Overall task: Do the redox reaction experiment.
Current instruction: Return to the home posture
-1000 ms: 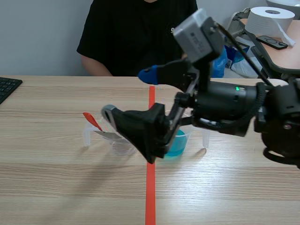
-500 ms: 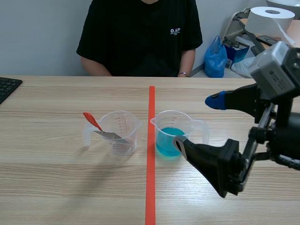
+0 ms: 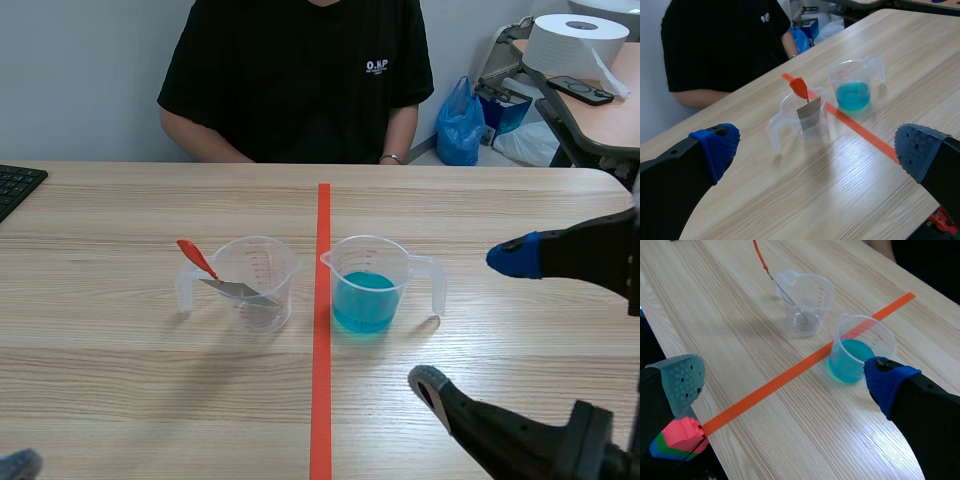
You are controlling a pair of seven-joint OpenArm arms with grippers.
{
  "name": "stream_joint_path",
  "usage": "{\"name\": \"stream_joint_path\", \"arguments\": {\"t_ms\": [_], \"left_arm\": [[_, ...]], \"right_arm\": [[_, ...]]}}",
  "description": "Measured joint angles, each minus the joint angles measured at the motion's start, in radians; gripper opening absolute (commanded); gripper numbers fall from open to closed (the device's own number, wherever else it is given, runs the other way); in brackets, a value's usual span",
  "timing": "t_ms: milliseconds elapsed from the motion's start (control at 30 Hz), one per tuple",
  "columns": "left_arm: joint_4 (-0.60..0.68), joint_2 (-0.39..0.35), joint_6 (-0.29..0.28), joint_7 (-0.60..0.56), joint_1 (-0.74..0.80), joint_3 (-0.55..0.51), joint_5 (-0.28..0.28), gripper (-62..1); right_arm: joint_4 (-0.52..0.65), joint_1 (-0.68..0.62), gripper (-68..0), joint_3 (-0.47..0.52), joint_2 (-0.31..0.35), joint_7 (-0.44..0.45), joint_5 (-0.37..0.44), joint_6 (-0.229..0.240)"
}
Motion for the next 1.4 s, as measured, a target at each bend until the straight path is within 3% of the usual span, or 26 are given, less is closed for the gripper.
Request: {"name": "stream_joint_path", "arguments": {"t_ms": [67, 167, 300, 467, 1400], "left_arm": [[-0.004, -0.058, 0.000, 0.050, 0.000, 0.036, -0.023, 1.4], [-0.024, -0.143, 0.019, 0.076, 0.000, 0.068, -0.106, 1.4], [-0.047, -0.234, 0.040, 0.110, -0.021, 0.066, -0.198, 1.4], [-0.059, -0.276, 0.046, 0.109, -0.064, 0.062, -0.258, 1.4], [-0.059, -0.273, 0.045, 0.129, -0.060, 0.062, -0.246, 1.4]], "right_arm": [[0.022, -0.032, 0.4, 0.034, -0.036, 0.000, -0.026, -0.005], [0.034, -0.068, 0.4, 0.061, -0.076, 0.000, -0.065, -0.013], [0.034, -0.074, 0.4, 0.063, -0.084, -0.016, -0.071, -0.026], [0.034, -0.072, 0.4, 0.063, -0.084, -0.042, -0.071, -0.025], [0.033, -0.060, 0.4, 0.063, -0.084, -0.043, -0.113, -0.025]]}}
